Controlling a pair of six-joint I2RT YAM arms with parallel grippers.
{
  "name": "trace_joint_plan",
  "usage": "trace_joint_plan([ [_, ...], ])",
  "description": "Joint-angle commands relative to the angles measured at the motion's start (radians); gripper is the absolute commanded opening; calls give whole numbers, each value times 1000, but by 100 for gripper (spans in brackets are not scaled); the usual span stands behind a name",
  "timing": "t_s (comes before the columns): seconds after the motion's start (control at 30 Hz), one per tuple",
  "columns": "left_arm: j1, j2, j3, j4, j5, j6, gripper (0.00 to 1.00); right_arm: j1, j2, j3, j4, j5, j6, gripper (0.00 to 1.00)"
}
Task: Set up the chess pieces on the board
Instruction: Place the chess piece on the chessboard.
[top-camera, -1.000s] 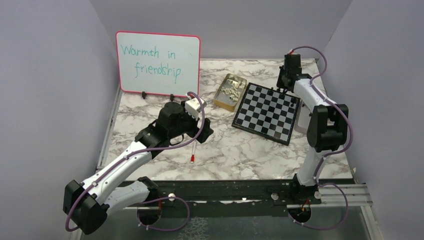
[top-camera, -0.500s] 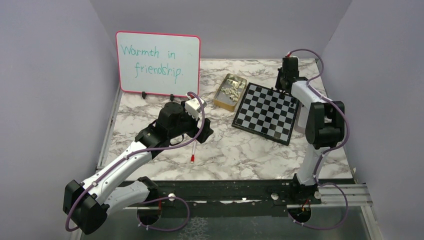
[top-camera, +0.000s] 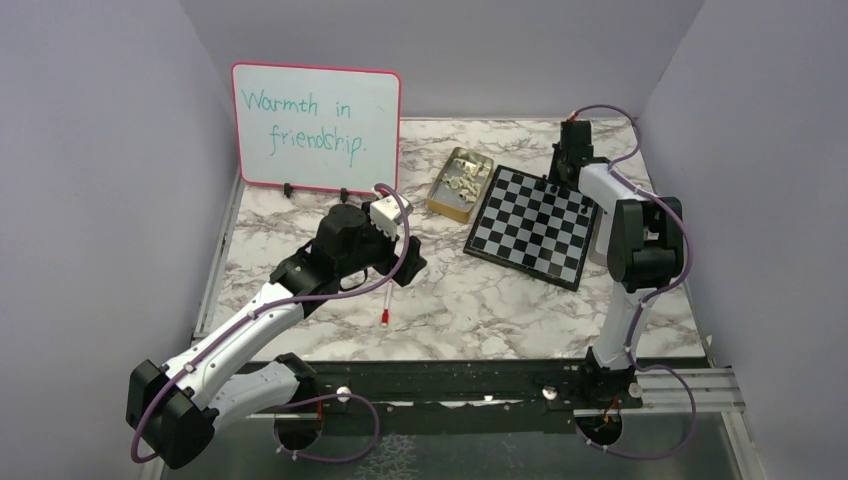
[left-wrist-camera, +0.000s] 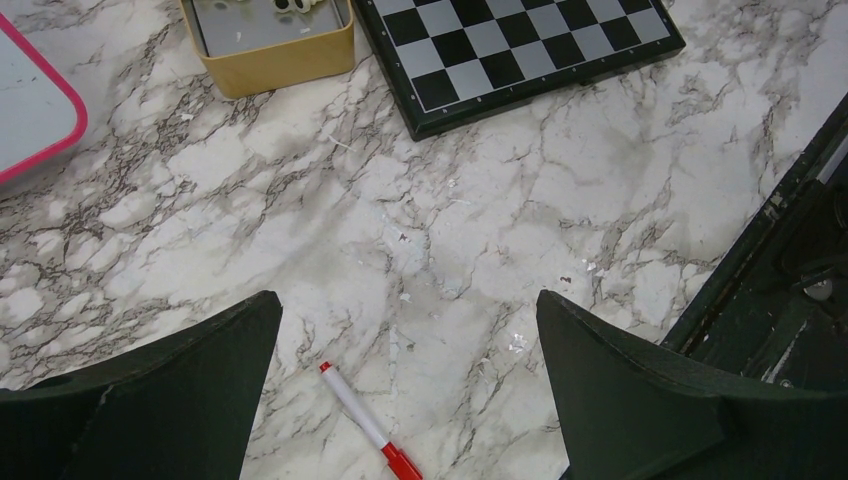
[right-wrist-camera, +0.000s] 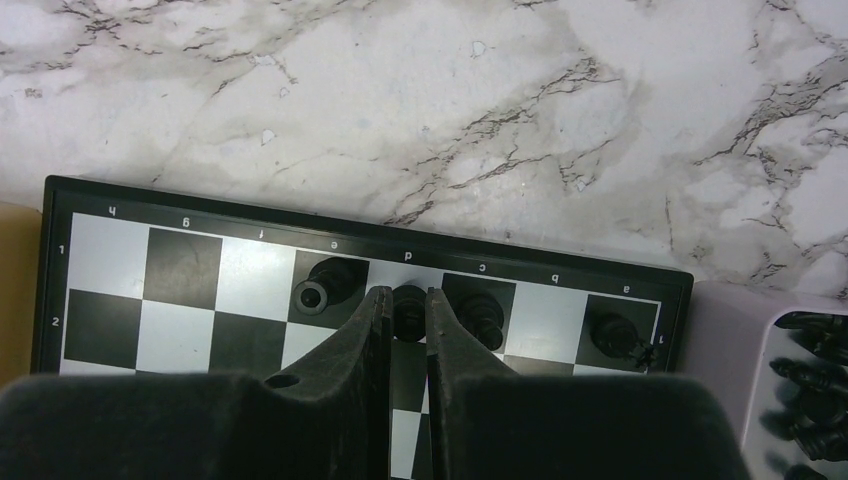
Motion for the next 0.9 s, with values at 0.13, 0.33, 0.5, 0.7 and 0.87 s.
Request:
trace_joint_plan([
  [0.13, -2, -4, -9, 21, -28, -2, 99, 0, 14, -42, 41, 34, -15, 18],
  [0.33, -1, 0, -11, 22, -22, -1, 99, 0, 21, -49, 36, 19, -11, 21],
  [0.5, -2, -3, -12, 21, -25, -2, 99, -1, 17, -51, 12, 16, 9, 21],
  [0.7, -2, -12, -13, 22, -25, -1, 99, -1, 2, -51, -4, 2, 16, 21],
  [0.87, -2, -19, -14, 23, -23, -2, 99, -1, -10, -52, -10, -6, 20, 21],
])
